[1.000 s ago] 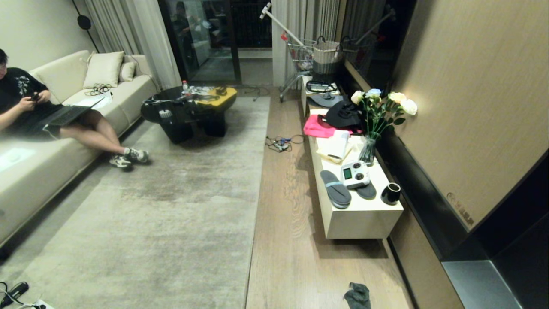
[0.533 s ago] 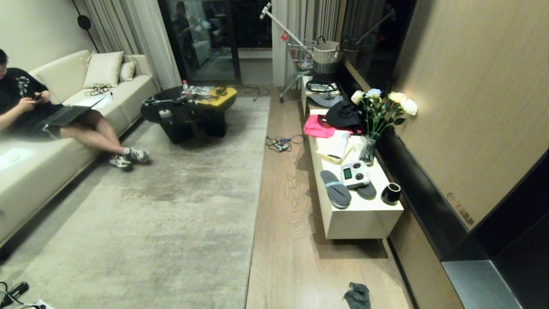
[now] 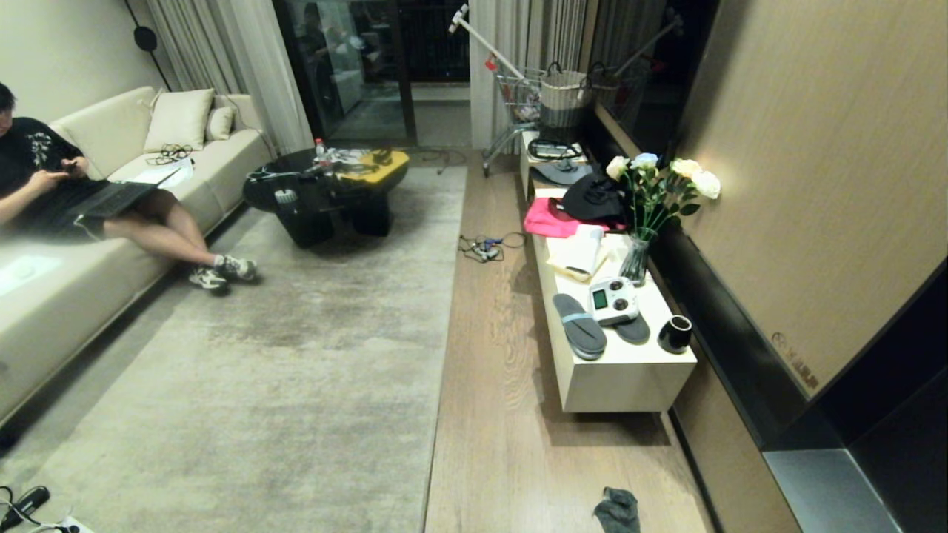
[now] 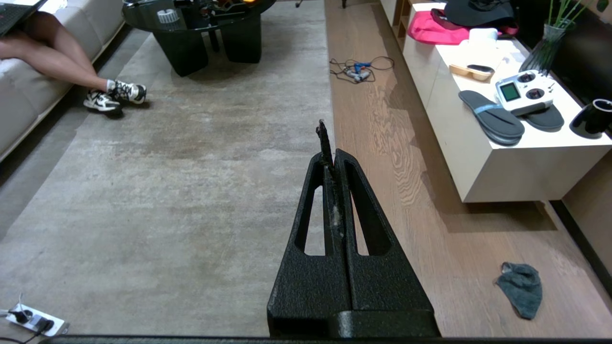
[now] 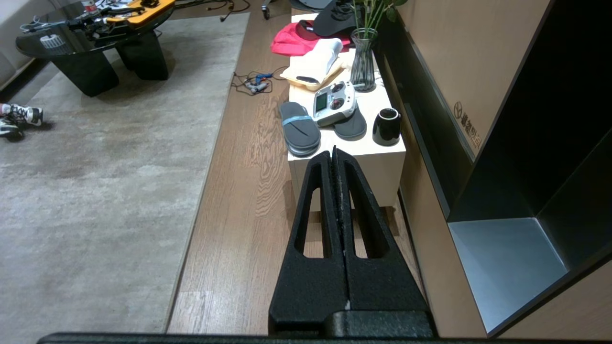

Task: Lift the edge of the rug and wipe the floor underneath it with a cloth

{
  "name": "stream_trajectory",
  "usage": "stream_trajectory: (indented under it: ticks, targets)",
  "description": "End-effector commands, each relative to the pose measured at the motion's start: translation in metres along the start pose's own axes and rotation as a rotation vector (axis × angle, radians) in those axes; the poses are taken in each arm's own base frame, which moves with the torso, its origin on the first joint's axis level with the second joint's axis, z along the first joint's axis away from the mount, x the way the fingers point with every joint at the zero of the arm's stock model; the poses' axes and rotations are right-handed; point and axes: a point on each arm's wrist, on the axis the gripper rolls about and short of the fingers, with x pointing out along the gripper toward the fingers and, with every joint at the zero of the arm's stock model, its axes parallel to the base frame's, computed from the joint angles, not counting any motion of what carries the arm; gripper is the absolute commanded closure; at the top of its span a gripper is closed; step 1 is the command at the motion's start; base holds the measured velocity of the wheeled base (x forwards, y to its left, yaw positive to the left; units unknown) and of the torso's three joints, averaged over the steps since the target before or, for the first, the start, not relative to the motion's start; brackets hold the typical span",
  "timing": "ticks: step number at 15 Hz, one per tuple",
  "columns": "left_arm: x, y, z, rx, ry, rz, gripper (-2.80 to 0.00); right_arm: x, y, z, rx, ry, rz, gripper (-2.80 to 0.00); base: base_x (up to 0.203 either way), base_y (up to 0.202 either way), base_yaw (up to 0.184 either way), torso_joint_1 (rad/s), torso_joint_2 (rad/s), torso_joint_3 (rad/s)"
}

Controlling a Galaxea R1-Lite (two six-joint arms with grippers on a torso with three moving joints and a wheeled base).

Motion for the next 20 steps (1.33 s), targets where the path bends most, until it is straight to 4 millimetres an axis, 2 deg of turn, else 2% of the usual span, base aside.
stream_trajectory:
  ticks: [1, 20]
  targets:
    - [0.0001, 0.0, 0.0001, 0.0, 0.001, 0.0, 0.0, 0.0001, 0.0, 0.0001, 0.0, 0.001, 0.0, 0.0, 0.0, 0.0, 0.0, 0.0, 0.0, 0.0]
    - [0.0001, 0.0, 0.0001, 0.0, 0.001, 0.0, 0.0, 0.0001, 0.0, 0.0001, 0.002, 0.001, 0.0, 0.0, 0.0, 0.0, 0.0, 0.0, 0.0, 0.0]
